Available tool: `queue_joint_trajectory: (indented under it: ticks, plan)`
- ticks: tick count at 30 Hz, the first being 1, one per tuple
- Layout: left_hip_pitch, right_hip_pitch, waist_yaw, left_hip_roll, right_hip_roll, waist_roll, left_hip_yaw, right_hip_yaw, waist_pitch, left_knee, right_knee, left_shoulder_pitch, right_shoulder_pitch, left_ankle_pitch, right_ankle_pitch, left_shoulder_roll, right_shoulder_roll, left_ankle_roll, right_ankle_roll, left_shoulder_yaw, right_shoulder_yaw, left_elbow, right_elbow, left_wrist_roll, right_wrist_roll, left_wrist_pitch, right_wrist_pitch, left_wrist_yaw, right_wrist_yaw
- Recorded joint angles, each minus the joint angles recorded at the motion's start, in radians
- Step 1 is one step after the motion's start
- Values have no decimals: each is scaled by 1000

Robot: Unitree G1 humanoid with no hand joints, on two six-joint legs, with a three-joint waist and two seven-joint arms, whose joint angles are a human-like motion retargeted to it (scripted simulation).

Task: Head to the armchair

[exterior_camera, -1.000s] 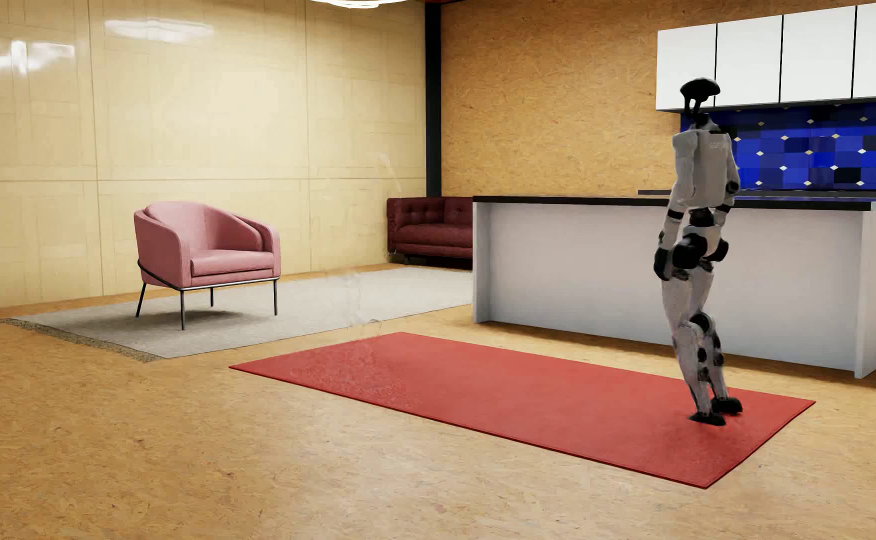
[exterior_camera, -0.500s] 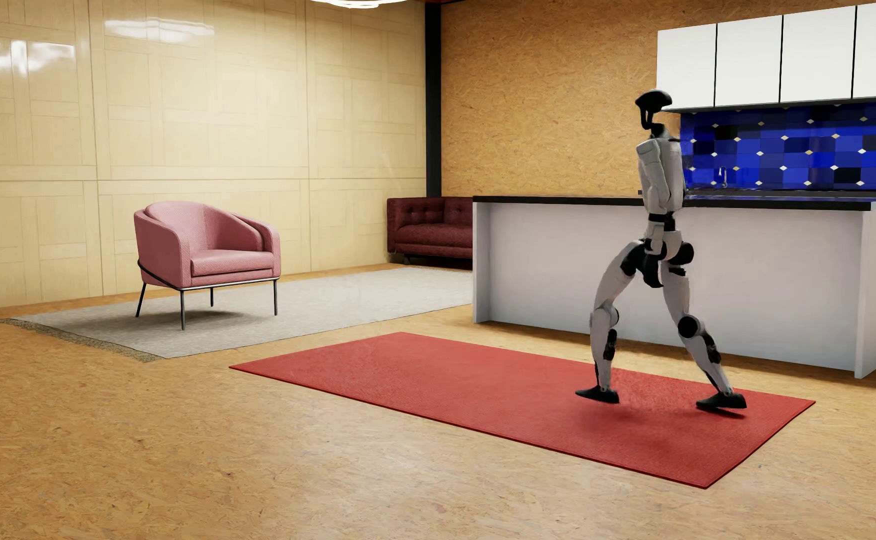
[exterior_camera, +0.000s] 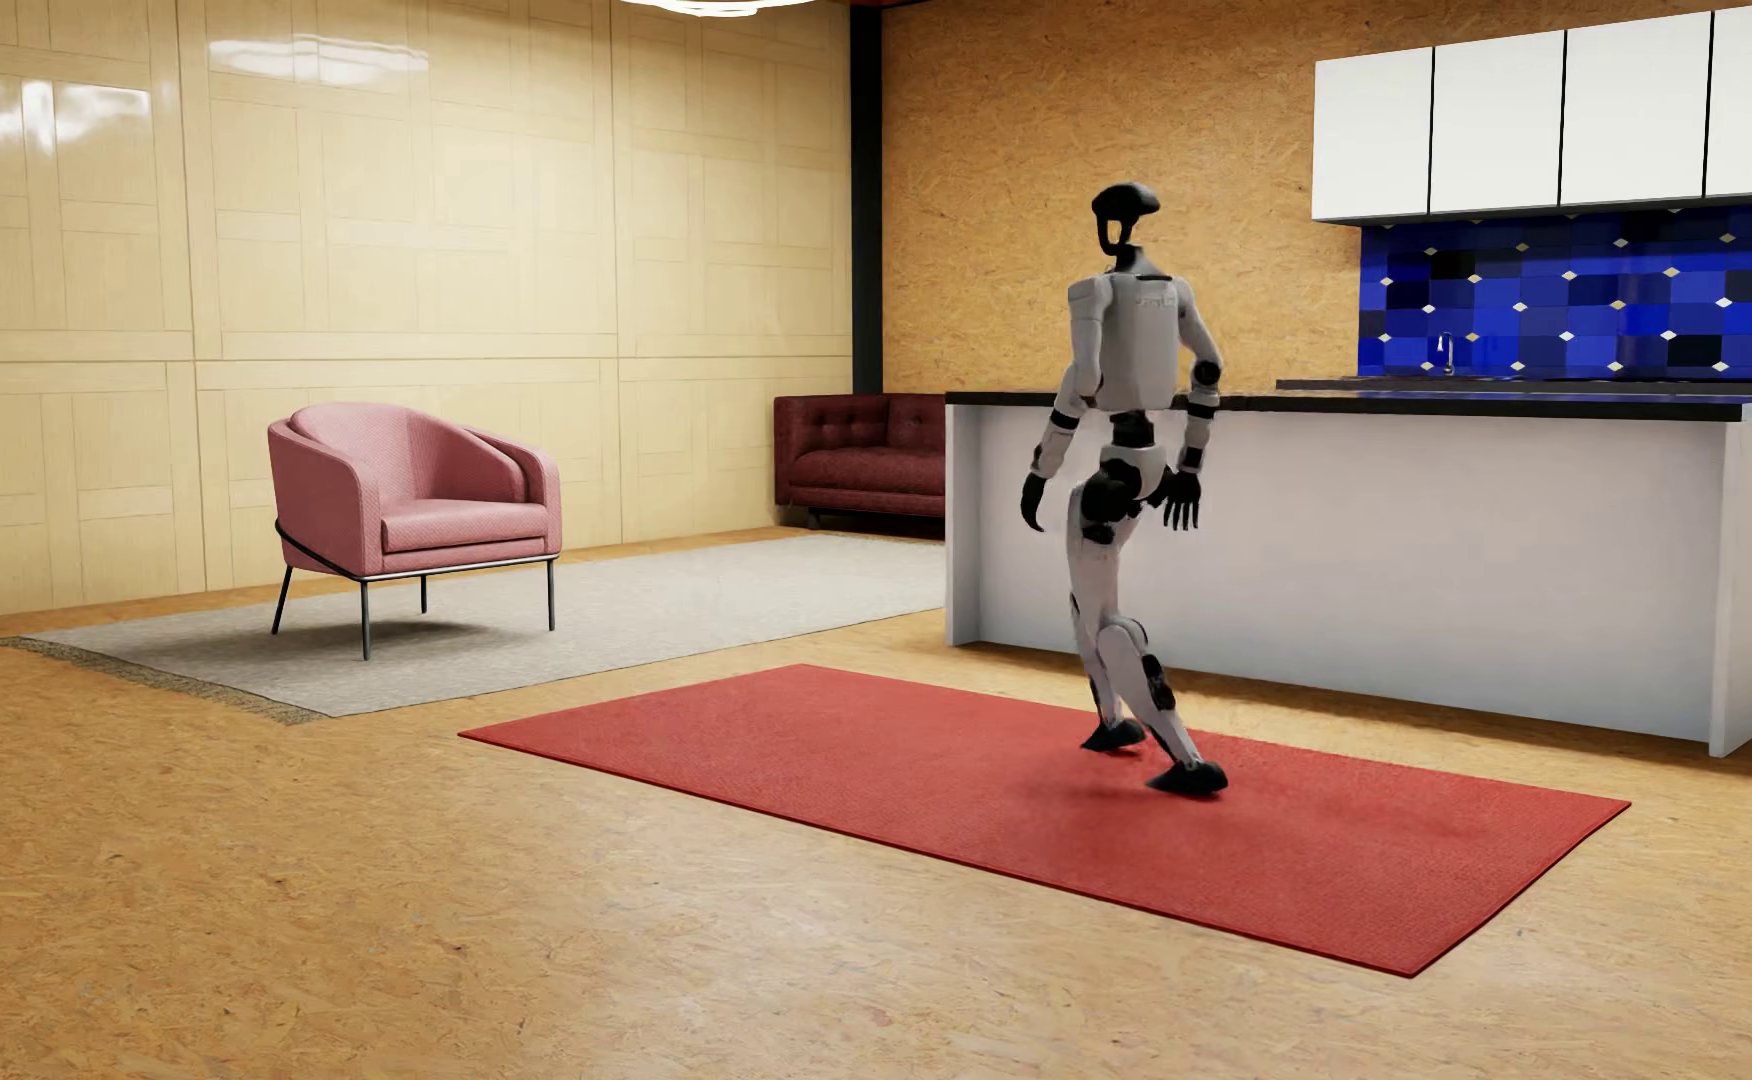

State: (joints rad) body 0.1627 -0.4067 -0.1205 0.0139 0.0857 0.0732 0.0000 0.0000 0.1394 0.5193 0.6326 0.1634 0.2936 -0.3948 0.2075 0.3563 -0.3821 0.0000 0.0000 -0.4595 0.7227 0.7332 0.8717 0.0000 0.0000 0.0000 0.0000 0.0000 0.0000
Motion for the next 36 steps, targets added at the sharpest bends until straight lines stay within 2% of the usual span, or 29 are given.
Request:
queue_joint_trajectory:
  ticks: [2,3,5,6,8,9,10,11,12,14,17,18,19,20,21,22,23,25,26,27,28,29,30,31,32,33,34,35,36]
  plan:
    - [112,-37,-21,-2,2,4,0,0,-21,-24,-189,-46,21,-80,-455,16,5,0,0,8,7,-16,31,0,0,0,0,0,0]
    - [138,-60,-52,1,-9,6,0,0,-25,-9,-176,-54,25,-96,-505,10,4,0,0,33,27,-5,38,0,0,0,0,0,0]
    - [179,-123,-81,33,21,38,0,0,-22,70,-76,-46,34,12,-88,-11,9,0,0,60,44,40,51,0,0,0,0,0,0]
    - [172,-124,-89,68,49,69,0,0,-17,171,11,-19,27,163,24,-33,12,0,0,71,58,73,67,0,0,0,0,0,0]
    - [36,-27,-34,102,110,84,0,0,-27,544,75,44,27,493,4,-55,18,0,0,37,31,126,81,0,0,0,0,0,0]
    - [-56,54,0,124,134,91,0,0,-15,746,65,62,12,416,-46,-54,10,0,0,-9,34,140,54,0,0,0,0,0,0]
    - [-146,154,52,131,132,83,0,0,-4,860,33,82,-8,250,-121,-53,9,0,0,-30,25,143,38,0,0,0,0,0,0]
    - [-239,250,115,117,115,52,0,0,0,895,-8,98,-41,138,-189,-45,5,0,0,-46,38,160,18,0,0,0,0,0,0]
    - [-329,322,181,113,102,24,0,0,-13,840,-43,121,-78,87,-262,-44,6,0,0,-27,30,179,5,0,0,0,0,0,0]
    - [-428,513,280,117,65,-12,0,0,-10,557,-149,161,-143,101,-418,-26,-28,0,0,-34,32,192,-73,0,0,0,0,0,0]
    - [-507,686,355,130,40,-34,0,0,-48,62,-211,185,-245,321,-615,-10,-43,0,0,-51,-67,227,-99,0,0,0,0,0,0]
    - [-547,718,354,131,42,-43,0,0,-63,-352,-210,186,-267,415,-629,-8,-42,0,0,-47,-110,241,-102,0,0,0,0,0,0]
    - [-588,747,381,131,20,-49,0,0,-64,-15,-188,185,-277,334,-604,-3,-59,0,0,-63,-117,240,-128,0,0,0,0,0,0]
    - [-606,789,409,102,-10,-65,0,0,-52,78,-146,178,-256,344,-544,0,-59,0,0,-81,-172,254,-155,0,0,0,0,0,0]
    - [-626,777,428,81,-39,-85,0,0,-68,167,-42,178,-235,395,-416,-1,-41,0,0,-86,-200,273,-139,0,0,0,0,0,0]
    - [-596,739,433,30,-84,-117,0,0,-61,248,138,175,-202,359,-212,-3,-9,0,0,-84,-210,299,-107,0,0,0,0,0,0]
    - [-559,622,409,-4,-79,-114,0,0,-62,262,396,162,-174,305,-50,-10,3,0,0,-66,-195,306,-92,0,0,0,0,0,0]
    - [-392,385,348,-33,-93,-105,0,0,-23,215,796,142,-162,233,-110,-15,16,0,0,-46,-96,252,-53,0,0,0,0,0,0]
    - [-311,278,289,-11,-65,-74,0,0,-21,175,803,133,-136,222,-123,-18,36,0,0,-43,-96,210,-30,0,0,0,0,0,0]
    - [-243,191,218,-7,-58,-48,0,0,-11,134,699,112,-89,208,-88,-14,13,0,0,-52,-72,167,-85,0,0,0,0,0,0]
    - [-159,140,168,15,-44,-37,0,0,-3,98,494,93,-83,194,-1,0,29,0,0,-54,-21,129,5,0,0,0,0,0,0]
    - [-102,82,121,14,-45,-31,0,0,-16,56,259,82,-52,176,43,2,39,0,0,-29,-59,84,31,0,0,0,0,0,0]
    - [-19,70,93,17,-34,-28,0,0,-25,16,16,75,-29,144,-61,10,39,0,0,-11,-64,46,58,0,0,0,0,0,0]
    - [43,72,78,-2,-26,-40,0,0,-43,-14,-113,63,-12,101,-412,22,32,0,0,23,-35,10,62,0,0,0,0,0,0]
    - [77,51,68,-7,-33,-47,0,0,-68,-15,-469,58,11,44,-129,37,22,0,0,53,-12,-16,62,0,0,0,0,0,0]
    - [107,31,56,-22,-33,-54,0,0,-76,-11,-498,52,31,7,-91,43,17,0,0,80,10,-16,72,0,0,0,0,0,0]
    - [137,-2,39,-18,-17,-41,0,0,-68,19,-138,61,40,2,-436,37,14,0,0,115,26,-7,86,0,0,0,0,0,0]
    - [153,-6,35,-7,18,-25,0,0,-68,85,-104,76,51,44,-320,28,9,0,0,148,27,20,95,0,0,0,0,0,0]
    - [99,-5,41,46,72,18,0,0,-72,255,-102,89,61,187,-151,9,7,0,0,158,14,52,107,0,0,0,0,0,0]
